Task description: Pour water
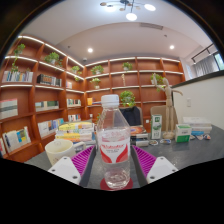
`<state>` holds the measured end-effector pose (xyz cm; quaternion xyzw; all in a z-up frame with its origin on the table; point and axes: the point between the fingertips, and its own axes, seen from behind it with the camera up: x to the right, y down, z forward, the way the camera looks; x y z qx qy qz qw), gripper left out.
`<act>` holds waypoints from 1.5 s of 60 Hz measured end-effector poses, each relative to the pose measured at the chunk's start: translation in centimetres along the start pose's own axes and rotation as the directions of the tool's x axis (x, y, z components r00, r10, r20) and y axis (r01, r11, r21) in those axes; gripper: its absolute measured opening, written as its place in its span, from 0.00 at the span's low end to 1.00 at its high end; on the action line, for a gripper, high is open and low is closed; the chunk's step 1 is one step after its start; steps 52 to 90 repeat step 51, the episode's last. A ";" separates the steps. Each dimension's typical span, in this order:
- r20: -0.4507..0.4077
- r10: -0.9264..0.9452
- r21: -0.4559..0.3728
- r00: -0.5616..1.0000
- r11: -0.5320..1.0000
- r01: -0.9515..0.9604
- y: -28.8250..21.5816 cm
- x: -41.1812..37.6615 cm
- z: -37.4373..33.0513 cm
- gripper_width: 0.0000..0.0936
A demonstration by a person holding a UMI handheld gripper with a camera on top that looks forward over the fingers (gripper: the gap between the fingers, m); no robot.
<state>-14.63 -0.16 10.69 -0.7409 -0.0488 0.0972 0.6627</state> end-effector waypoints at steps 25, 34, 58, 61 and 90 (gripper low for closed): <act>-0.136 0.013 -0.051 0.991 0.998 -0.020 -0.7 1.7 -10.9 0.88; -0.153 -0.018 -0.017 0.988 1.000 0.016 -2.3 2.1 -13.2 0.88; -0.162 -0.008 0.021 0.987 1.000 0.012 -3.5 2.4 -15.0 0.88; -0.162 -0.008 0.021 0.987 1.000 0.012 -3.5 2.4 -15.0 0.88; -0.162 -0.008 0.021 0.987 1.000 0.012 -3.5 2.4 -15.0 0.88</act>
